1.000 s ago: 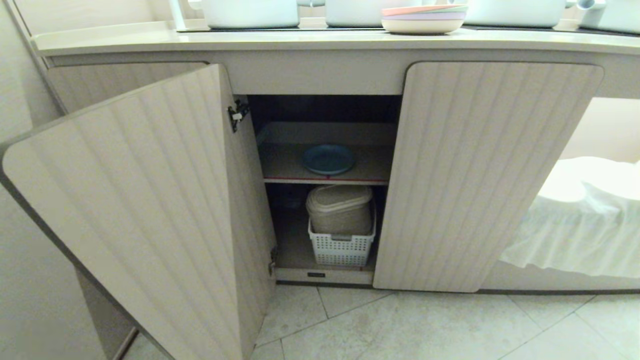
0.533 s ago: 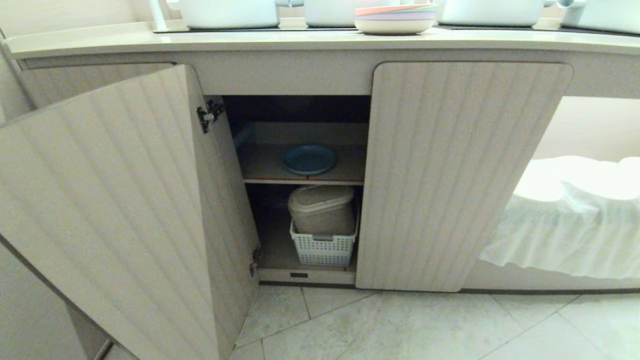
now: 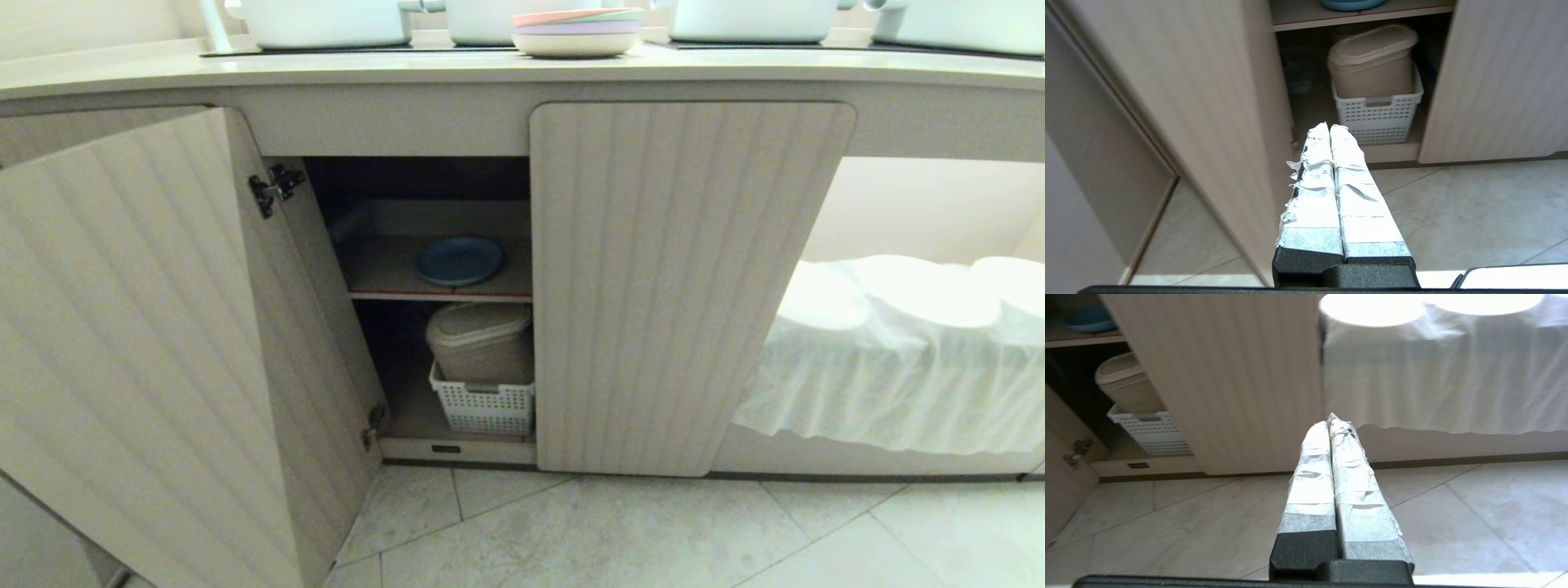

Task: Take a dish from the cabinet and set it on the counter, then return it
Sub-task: Take the plate from the cabinet

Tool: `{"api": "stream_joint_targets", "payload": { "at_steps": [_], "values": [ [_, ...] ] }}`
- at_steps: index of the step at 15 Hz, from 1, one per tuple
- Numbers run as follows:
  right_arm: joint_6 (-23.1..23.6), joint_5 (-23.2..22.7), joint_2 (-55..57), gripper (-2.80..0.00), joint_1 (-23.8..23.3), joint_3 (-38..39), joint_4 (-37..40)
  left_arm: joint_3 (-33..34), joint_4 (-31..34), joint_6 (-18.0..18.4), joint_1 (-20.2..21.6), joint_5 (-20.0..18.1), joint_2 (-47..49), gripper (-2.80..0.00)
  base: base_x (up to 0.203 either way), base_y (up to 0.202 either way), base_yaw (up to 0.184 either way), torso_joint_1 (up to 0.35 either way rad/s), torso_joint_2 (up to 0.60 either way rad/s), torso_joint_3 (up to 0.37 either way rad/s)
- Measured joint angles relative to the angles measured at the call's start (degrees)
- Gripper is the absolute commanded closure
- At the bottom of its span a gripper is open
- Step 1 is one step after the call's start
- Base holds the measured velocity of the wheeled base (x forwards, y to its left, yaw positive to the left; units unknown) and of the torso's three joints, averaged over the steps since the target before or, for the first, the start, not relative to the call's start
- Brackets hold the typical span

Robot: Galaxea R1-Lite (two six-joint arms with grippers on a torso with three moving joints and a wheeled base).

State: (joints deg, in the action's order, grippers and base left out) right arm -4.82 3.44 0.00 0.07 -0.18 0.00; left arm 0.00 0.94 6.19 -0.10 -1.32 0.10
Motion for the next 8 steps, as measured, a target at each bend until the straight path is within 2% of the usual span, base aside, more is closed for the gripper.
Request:
{"api": "stream_joint_targets", "payload": {
  "at_steps": [6, 8],
  "values": [
    [-0.01, 0.00, 0.00, 0.00, 0.00, 0.00, 0.00, 0.00, 0.00, -0.07, 0.00, -0.05, 0.00, 0.00, 0.000, -0.193, 0.002, 0.003, 0.00, 0.003],
    [0.02, 0.00, 0.00, 0.00, 0.04, 0.00, 0.00, 0.00, -0.01, -0.07, 0.05, -0.13, 0.00, 0.00, 0.000, -0.119, -0.001, 0.000, 0.00, 0.004]
  ]
}}
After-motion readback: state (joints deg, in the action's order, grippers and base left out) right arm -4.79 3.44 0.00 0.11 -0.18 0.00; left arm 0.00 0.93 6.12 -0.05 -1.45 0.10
